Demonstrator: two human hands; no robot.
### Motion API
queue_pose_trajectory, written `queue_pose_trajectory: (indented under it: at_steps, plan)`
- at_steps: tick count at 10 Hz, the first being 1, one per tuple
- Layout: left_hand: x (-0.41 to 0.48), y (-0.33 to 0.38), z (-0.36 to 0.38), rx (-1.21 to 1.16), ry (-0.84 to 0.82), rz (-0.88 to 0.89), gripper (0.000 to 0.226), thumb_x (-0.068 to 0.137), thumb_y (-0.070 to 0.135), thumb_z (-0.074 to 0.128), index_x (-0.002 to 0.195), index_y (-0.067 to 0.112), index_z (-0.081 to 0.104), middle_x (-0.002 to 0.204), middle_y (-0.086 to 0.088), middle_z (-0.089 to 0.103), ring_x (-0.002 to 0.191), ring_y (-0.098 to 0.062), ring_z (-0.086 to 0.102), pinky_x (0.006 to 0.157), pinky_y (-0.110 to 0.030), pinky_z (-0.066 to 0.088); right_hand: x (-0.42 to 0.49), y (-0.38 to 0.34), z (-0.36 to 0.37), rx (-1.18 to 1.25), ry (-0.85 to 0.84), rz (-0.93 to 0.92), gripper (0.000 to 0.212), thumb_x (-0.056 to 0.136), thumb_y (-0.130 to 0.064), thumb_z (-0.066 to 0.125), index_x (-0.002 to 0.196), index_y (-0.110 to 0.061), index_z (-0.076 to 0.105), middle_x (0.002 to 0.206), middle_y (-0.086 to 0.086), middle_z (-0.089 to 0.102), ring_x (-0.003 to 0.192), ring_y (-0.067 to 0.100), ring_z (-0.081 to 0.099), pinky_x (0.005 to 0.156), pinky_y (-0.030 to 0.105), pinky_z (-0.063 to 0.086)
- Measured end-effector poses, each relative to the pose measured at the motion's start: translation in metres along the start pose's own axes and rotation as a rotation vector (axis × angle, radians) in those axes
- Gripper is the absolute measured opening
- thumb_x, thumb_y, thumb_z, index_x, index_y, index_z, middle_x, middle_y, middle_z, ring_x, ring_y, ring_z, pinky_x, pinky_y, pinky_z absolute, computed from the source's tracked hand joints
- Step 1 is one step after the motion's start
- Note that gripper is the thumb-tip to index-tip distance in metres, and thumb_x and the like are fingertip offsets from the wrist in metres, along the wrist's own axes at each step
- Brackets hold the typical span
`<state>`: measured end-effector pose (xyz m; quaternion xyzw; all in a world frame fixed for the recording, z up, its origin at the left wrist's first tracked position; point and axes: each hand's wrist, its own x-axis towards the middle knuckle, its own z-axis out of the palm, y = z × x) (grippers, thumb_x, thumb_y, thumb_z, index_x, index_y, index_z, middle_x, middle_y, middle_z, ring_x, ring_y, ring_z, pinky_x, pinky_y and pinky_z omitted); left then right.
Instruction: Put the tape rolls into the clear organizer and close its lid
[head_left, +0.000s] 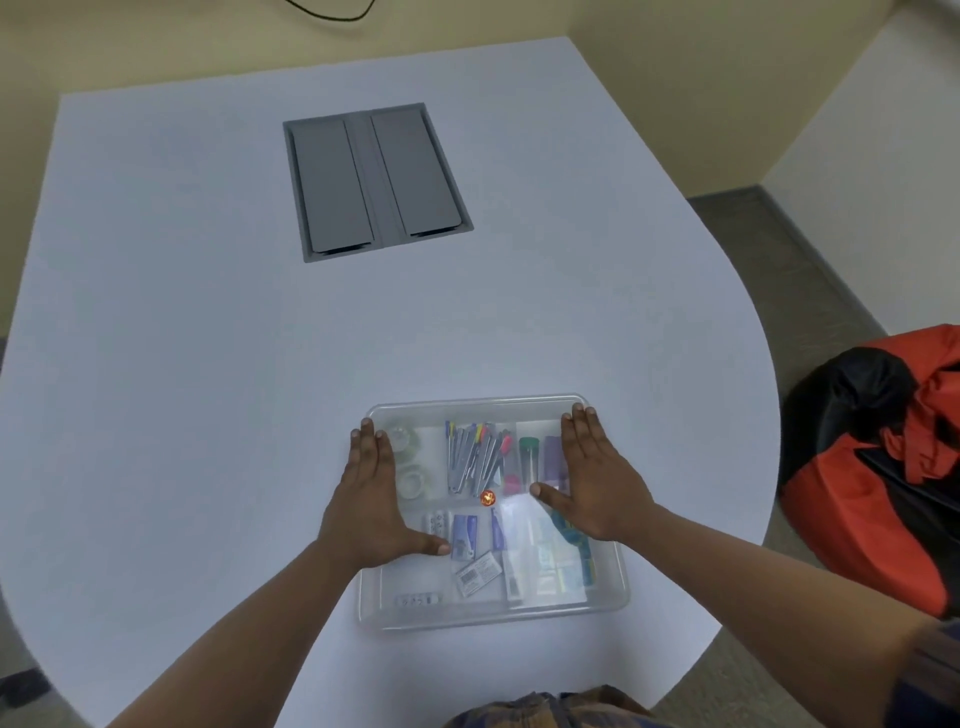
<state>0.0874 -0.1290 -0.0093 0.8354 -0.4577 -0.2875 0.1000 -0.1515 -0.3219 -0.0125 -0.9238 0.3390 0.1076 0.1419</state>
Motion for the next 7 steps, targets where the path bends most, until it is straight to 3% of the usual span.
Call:
queue_pose_trajectory:
  at_steps: [2,4,6,7]
  plan:
    - [-0.005,0.008,-0.008,0.038,-0.023,-0.009,0.163,0.036,0.094,0.058,0.143,0.003,-0.026,0.153,-0.013,-0.036,0.139,-0.025,-0.034,0.117,-0.036,-0.012,-0.002,-0.004,-0.011,-0.051,-0.047,0.016,0.099,0.089,-0.071,0.024,0.149,0.0,-0.011,0.159,0.018,-0.016,0.147,0.027,-0.018,0.118,0.034,-0.011]
    - [-0.011,0.01,-0.017,0.073,-0.005,-0.013,0.149,0.051,0.084,0.065,0.148,0.005,-0.016,0.158,-0.014,-0.023,0.146,-0.027,-0.02,0.121,-0.042,-0.002,-0.008,-0.013,-0.022,-0.01,-0.038,0.021,0.092,0.093,-0.064,0.032,0.151,-0.004,-0.006,0.162,0.013,-0.01,0.149,0.024,-0.01,0.119,0.034,-0.004]
    - [-0.025,0.008,-0.025,0.178,0.171,0.038,0.097,0.088,0.069,0.035,0.15,0.006,-0.005,0.161,-0.014,-0.012,0.148,-0.025,-0.012,0.12,-0.039,-0.001,-0.02,-0.035,-0.027,0.026,0.024,-0.01,0.089,0.093,-0.064,0.031,0.152,-0.007,-0.002,0.162,0.01,-0.006,0.149,0.021,-0.008,0.12,0.034,-0.001]
    - [-0.027,0.016,-0.041,0.208,0.29,0.077,0.09,0.092,0.065,0.028,0.151,0.006,-0.004,0.161,-0.011,-0.013,0.148,-0.023,-0.013,0.121,-0.039,-0.003,-0.017,-0.049,-0.04,0.025,0.092,-0.039,0.089,0.093,-0.064,0.034,0.153,-0.008,-0.001,0.162,0.009,-0.006,0.149,0.021,-0.008,0.121,0.034,-0.001]
